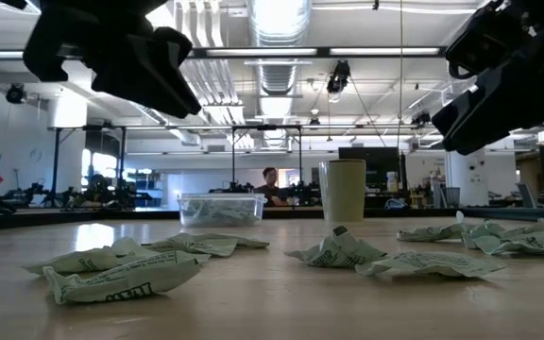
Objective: Pick and place Stevia / Truvia into bins
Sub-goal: Put the stevia packet into the transparent container
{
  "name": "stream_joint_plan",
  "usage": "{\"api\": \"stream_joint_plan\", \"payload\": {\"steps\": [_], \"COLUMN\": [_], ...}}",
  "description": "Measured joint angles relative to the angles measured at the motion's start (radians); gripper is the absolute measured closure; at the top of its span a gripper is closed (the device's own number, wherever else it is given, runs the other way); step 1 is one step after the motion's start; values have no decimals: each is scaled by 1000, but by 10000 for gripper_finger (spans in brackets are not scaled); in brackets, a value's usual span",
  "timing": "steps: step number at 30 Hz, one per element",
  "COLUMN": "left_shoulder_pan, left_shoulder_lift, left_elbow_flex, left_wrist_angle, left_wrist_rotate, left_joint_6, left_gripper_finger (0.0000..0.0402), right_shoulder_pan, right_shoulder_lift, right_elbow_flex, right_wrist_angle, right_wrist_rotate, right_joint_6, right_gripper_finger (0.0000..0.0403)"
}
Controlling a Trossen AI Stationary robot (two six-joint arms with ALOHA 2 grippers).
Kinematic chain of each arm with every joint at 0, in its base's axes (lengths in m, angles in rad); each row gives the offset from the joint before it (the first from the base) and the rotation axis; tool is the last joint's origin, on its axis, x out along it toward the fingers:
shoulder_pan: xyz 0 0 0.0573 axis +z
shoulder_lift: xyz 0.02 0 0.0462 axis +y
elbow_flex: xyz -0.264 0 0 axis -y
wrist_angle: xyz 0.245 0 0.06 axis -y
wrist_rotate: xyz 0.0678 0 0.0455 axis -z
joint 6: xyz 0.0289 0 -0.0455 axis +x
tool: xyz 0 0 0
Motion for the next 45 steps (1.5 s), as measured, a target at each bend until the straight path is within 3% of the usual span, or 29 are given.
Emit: {"api": "stream_joint_plan", "payload": {"steps": [6,11,17,25,31,37,45], "left_shoulder_pan": [-17,-19,-19,-19,-19,-19,-19], "left_shoulder_lift": [-13,-25,-27,-27,-27,-27,-27], "left_elbow_flex": [12,8,8,6,1,-4,-6], "left_wrist_angle": [3,3,1,0,1,0,0], "left_wrist_rotate": [0,0,0,0,0,0,0], "left_joint_6": [0,-2,-3,-3,-3,-3,-3], "left_gripper_finger": [294,294,294,294,294,294,294], "right_shoulder_pan": [42,44,37,21,21,9,2], "right_shoulder_lift": [37,195,339,415,466,478,471], "right_elbow_flex": [-12,-10,63,150,171,189,196], "right_wrist_angle": [30,128,120,16,6,-26,-41], "right_wrist_rotate": [93,116,114,110,84,83,83], "right_joint_6": [-2,-14,-22,-4,-3,-10,-51], "right_gripper_finger": [346,341,301,240,218,231,289]}}
